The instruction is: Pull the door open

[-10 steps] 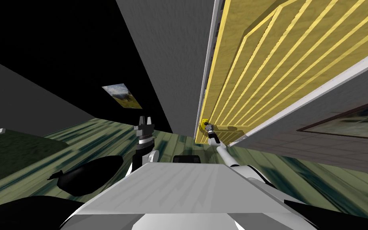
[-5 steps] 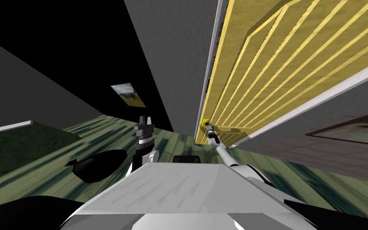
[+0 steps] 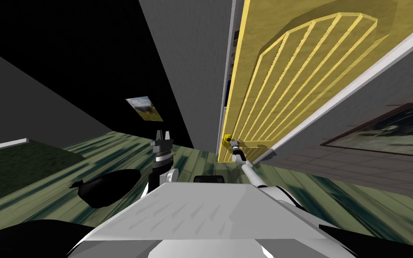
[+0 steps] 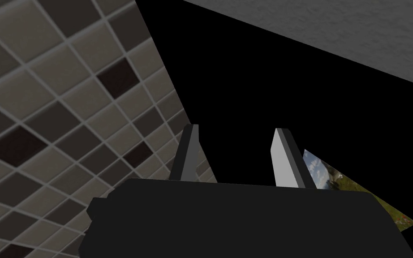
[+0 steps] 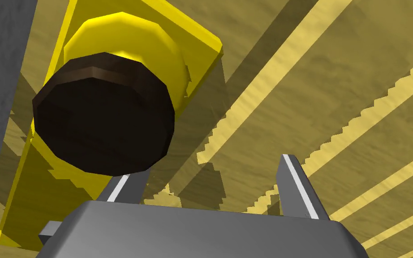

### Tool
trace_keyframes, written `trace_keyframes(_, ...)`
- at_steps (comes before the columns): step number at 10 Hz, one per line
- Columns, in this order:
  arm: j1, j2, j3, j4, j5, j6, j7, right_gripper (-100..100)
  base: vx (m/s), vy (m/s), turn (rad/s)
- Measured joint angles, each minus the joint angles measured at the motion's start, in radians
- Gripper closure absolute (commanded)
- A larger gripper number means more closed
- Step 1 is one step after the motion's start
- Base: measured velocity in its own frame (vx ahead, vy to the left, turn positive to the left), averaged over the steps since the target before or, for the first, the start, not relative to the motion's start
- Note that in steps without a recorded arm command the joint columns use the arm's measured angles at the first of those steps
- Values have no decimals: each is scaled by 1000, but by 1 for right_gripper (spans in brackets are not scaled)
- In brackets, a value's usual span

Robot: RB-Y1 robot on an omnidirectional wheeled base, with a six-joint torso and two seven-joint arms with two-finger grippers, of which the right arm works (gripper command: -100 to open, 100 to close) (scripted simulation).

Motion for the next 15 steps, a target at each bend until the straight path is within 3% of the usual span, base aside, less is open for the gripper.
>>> trace_keyframes(1,-2,3,9,2,-12,2,-21,-100,-83,-16,78)
trace_keyframes(3,-14,31,33,-9,-43,5,-74,-100,-82,3,37)
trace_keyframes(5,-6,54,40,-43,-81,26,-116,-100,-107,-37,0)
trace_keyframes(11,-5,100,63,-81,-178,63,-243,-100,-92,-46,5)
trace_keyframes(13,-3,104,68,-88,-195,69,-268,-100,11,4,94)
trace_keyframes(15,5,68,61,-81,-203,62,-295,-100,126,19,121)
